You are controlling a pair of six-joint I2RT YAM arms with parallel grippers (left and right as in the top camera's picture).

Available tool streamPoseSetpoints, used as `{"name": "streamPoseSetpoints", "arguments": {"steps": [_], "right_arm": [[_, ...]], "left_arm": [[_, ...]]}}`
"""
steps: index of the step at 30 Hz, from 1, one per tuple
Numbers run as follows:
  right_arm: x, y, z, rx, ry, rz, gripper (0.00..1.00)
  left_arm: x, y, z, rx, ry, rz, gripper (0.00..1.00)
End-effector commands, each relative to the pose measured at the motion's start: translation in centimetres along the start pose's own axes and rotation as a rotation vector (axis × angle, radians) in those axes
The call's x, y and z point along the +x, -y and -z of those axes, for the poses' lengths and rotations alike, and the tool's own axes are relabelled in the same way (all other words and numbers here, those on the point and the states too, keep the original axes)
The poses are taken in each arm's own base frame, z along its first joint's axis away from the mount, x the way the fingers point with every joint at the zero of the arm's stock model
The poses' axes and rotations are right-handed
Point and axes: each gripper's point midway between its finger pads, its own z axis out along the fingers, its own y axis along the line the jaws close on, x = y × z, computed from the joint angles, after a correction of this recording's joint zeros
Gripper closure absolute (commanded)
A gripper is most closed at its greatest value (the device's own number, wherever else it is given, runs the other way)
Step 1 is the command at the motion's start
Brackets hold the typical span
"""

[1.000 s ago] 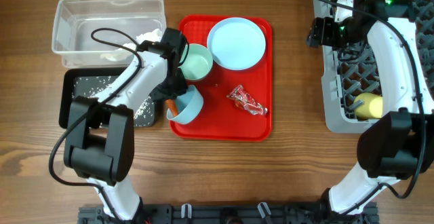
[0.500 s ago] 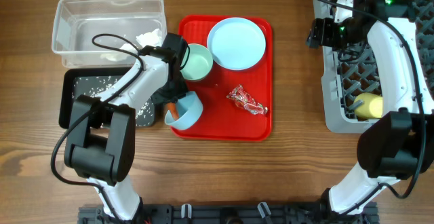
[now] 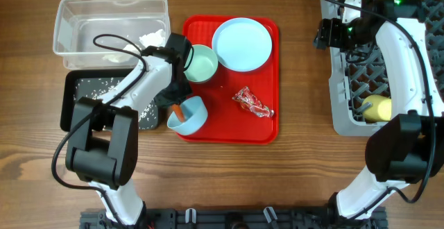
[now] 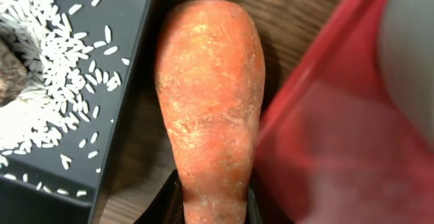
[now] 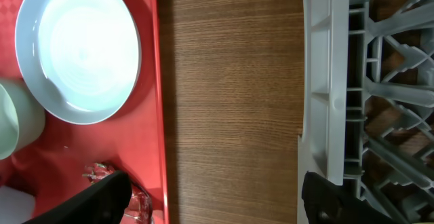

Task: Sort waste into correct bins and load items into the dishwasher rack
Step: 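Carry the carrot with the left gripper over the black tray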

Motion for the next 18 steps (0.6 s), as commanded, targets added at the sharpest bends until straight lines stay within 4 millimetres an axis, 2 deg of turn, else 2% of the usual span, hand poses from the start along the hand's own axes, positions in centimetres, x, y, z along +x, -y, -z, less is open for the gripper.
{"name": "streamPoseSetpoints", "arguments": {"steps": [1,6,10,12,18], "right_arm": [[0.0,0.2,0.1,0.016,0.002,0.021,0.16],[0.0,0.2,0.1,0.017,0.002,0.021,0.16],[0.0,0.3,0.1,0.023,0.002,0.022,0.16],[0.0,0.4,0.1,0.029,0.001,0.021,0.16],[0.0,0.5,0.1,0.035,0.001,0.021,0.16]], "left_arm": [[-2.3,2.1,4.0,0.088,0.082,0.004,0.89],[-4.2,3.3,8.4,0.163,0.17,-0.032,0.87],[-4.4,3.2,10.5,0.186,0.203,-0.052,0.87],[-4.2,2.3,11.4,0.169,0.218,-0.049,0.87],[-3.9,-2.2,13.7,0.078,0.245,0.006,0.88]]}}
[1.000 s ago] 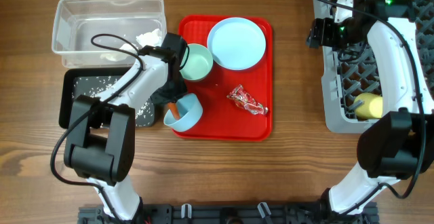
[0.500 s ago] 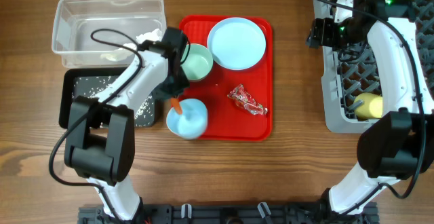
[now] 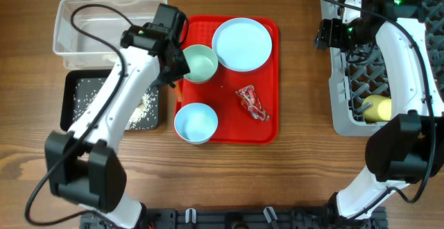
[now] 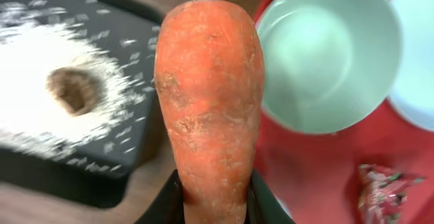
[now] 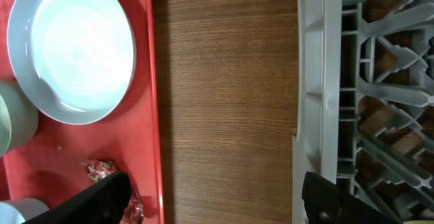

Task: Sort waste into correct bins and load items into the dishwasher rack
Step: 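Carry the carrot with the left gripper over the black tray, then lower the carrot onto the black tray and open the left gripper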

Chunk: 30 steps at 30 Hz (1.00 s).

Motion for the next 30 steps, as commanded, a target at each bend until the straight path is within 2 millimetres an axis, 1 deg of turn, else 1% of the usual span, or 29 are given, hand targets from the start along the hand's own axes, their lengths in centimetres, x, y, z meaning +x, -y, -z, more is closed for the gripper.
{"name": "streamPoseSetpoints", "arguments": {"steps": [1,4,7,9,11,12,15,19,21,22,23,26,30], "right_arm": [[0.0,0.2,0.1,0.019,0.001,0.015,0.16],[0.0,0.2,0.1,0.019,0.002,0.015,0.16],[-0.1,0.2,0.1,0.019,0.006,0.015,0.16],[-0.1,0.2,0.1,0.019,0.005,0.015,0.16],[0.0,0.2,0.1,0.019,0.002,0.015,0.16],[0.0,0.2,0.1,0.019,0.001,0.015,0.16],[0.0,0.2,0.1,0.019,0.001,0.014,0.15],[-0.1,0.2,0.1,0.019,0.004,0.014,0.16],[-0.1,0.2,0.1,0.019,0.005,0.014,0.15],[-0.1,0.2,0.1,0.019,0.004,0.014,0.15],[-0.1,0.2,0.1,0.019,0.004,0.015,0.16],[-0.1,0.2,0.1,0.018,0.005,0.015,0.15],[-0.1,0.2,0.1,0.018,0.006,0.014,0.15]], "left_arm": [[-1.2,-3.3,3.4,-0.044,0.077,0.05,0.87],[-0.7,-6.2,4.4,-0.103,0.054,0.136,0.87],[-0.2,-8.8,4.2,-0.161,0.013,0.206,0.86],[-0.1,-10.2,3.4,-0.188,0.002,0.27,0.83],[-0.2,-11.2,2.4,-0.198,0.001,0.324,0.84],[-0.3,-12.0,1.3,-0.203,0.004,0.38,0.84],[-0.3,-13.4,-1.0,-0.208,0.014,0.457,0.85],[0.1,-14.4,-3.6,-0.196,0.028,0.559,0.87],[0.2,-14.5,-4.4,-0.193,0.037,0.587,0.87],[0.2,-14.5,-4.8,-0.189,0.041,0.587,0.86],[0.3,-14.5,-5.3,-0.186,0.047,0.588,0.8],[0.6,-14.6,-6.0,-0.191,0.046,0.587,0.77],[0.9,-14.7,-6.6,-0.197,0.038,0.586,0.76]]}}
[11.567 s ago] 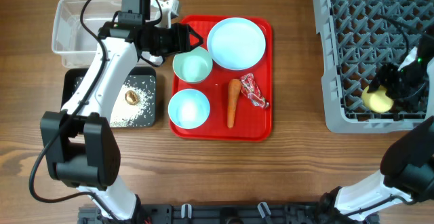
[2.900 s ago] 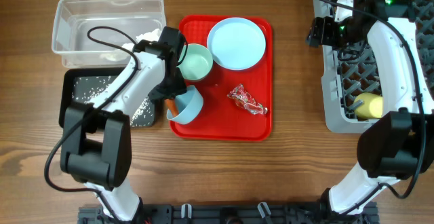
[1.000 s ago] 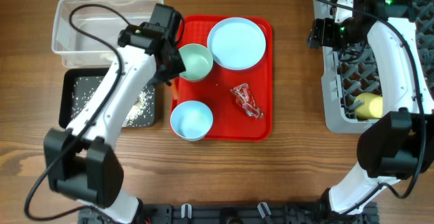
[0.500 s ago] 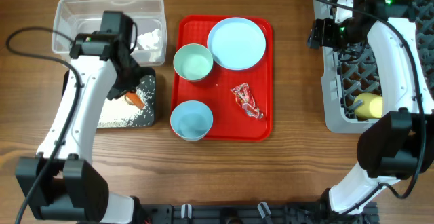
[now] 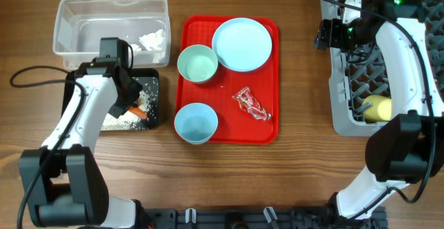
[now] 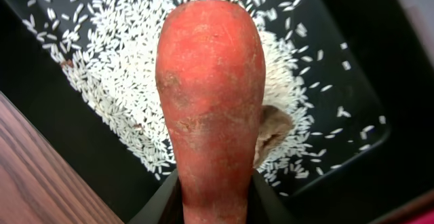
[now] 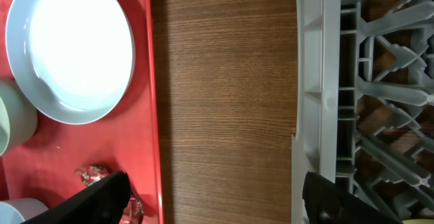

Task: Sort waste into correct bins and load items into the dishwasher rack
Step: 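Lower the carrot onto the black tray and open the left gripper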

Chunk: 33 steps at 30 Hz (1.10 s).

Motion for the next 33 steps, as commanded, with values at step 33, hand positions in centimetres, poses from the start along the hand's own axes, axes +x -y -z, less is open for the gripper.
{"name": "streamPoseSetpoints", "arguments": {"steps": [33], "right_arm": [[-0.1,0.2,0.1,0.016,0.007,0.014,0.15]], "left_arm": [[-0.1,0.6,-1.0,0.027,0.004,-0.062,0.51]]}}
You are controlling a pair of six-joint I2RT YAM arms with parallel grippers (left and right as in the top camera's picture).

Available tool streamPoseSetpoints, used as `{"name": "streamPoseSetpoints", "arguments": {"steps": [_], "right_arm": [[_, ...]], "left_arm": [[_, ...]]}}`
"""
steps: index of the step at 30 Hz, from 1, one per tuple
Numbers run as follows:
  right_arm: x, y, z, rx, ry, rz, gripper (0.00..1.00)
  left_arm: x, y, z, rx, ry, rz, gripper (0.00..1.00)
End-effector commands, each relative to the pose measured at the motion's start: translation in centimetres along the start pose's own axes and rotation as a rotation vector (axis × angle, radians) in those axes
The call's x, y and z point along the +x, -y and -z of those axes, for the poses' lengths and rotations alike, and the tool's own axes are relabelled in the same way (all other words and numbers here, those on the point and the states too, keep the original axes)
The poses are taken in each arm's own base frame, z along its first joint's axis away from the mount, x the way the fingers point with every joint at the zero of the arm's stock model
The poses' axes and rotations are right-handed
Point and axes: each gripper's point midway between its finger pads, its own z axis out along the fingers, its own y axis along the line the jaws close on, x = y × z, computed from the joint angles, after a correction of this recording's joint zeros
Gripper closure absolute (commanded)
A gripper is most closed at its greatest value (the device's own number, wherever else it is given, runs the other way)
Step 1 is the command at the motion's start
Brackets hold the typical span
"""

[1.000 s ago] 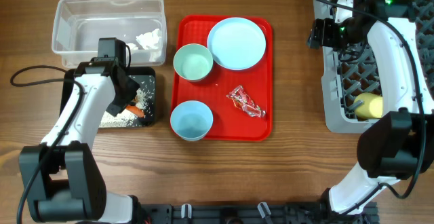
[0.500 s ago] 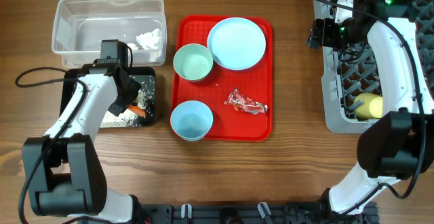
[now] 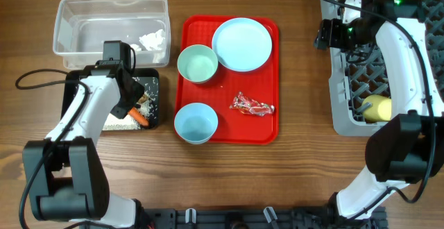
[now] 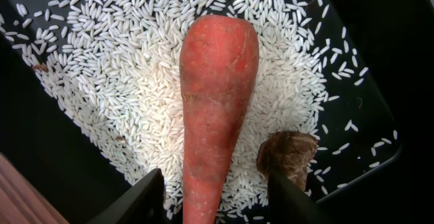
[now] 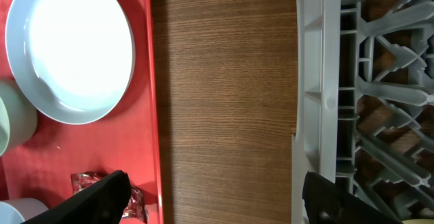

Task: Sort waste into correct bins and load items into the dishwasher rack
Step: 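Lower the carrot onto the black tray and open the left gripper, then grasp the red snack wrapper on the red tray with the left gripper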

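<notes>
An orange carrot point(image 4: 217, 108) lies on a heap of white rice in the black tray point(image 3: 76, 90), next to a small brown lump point(image 4: 288, 153). My left gripper point(image 4: 215, 200) is open just above the carrot's thin end, a finger on either side and apart from it. In the overhead view the carrot point(image 3: 139, 116) shows beside the left gripper point(image 3: 123, 94). My right gripper point(image 5: 213, 197) is open over bare wood between the red tray point(image 5: 152, 81) and the dishwasher rack point(image 5: 319, 81). The rack point(image 3: 343, 97) holds a yellow item point(image 3: 375, 107).
The red tray point(image 3: 267, 128) carries a green bowl point(image 3: 198, 64), a pale blue plate point(image 3: 241, 44), a blue bowl point(image 3: 195, 123) and a crumpled foil wrapper point(image 3: 252, 105). A clear plastic bin point(image 3: 66, 21) with white scraps stands behind the black tray.
My left gripper has opened and let go of the carrot, which now lies on the rice in the black tray. The wrapper on the red tray lies flatter. The right arm has not moved.
My left gripper held the carrot at the red tray's left edge by the blue bowl. It then held it near the green bowl, then over the rice in the black tray. Now the carrot rests there, released. The right gripper stayed open by the rack.
</notes>
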Motion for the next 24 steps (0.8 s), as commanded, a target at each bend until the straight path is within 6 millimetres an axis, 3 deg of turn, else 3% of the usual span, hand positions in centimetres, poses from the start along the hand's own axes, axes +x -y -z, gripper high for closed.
{"name": "streamPoseSetpoints", "arguments": {"steps": [1,6,11,15,18,21,24], "right_arm": [[-0.1,0.2,0.1,0.016,0.007,0.014,0.15],[-0.1,0.2,0.1,0.016,0.008,0.015,0.15],[-0.4,0.1,0.1,0.015,0.019,0.016,0.15],[-0.6,0.1,0.1,0.014,0.024,0.017,0.15],[-0.6,0.1,0.1,0.011,0.025,0.016,0.15],[-0.6,0.1,0.1,0.011,0.026,0.016,0.15],[-0.7,0.1,0.1,0.011,0.029,0.013,0.15]], "left_arm": [[-0.4,0.5,1.4,0.034,0.001,-0.087,0.5],[-1.7,2.1,5.5,0.114,0.036,-0.178,0.45],[-0.2,7.3,10.9,0.349,0.05,-0.409,0.33],[2.9,11.2,13.5,0.468,0.077,-0.583,0.27],[7.0,14.6,15.0,0.555,0.116,-0.758,0.22],[10.5,17.0,15.2,0.593,0.14,-0.874,0.15],[14.1,18.8,14.1,0.608,0.122,-0.954,0.12]]}}
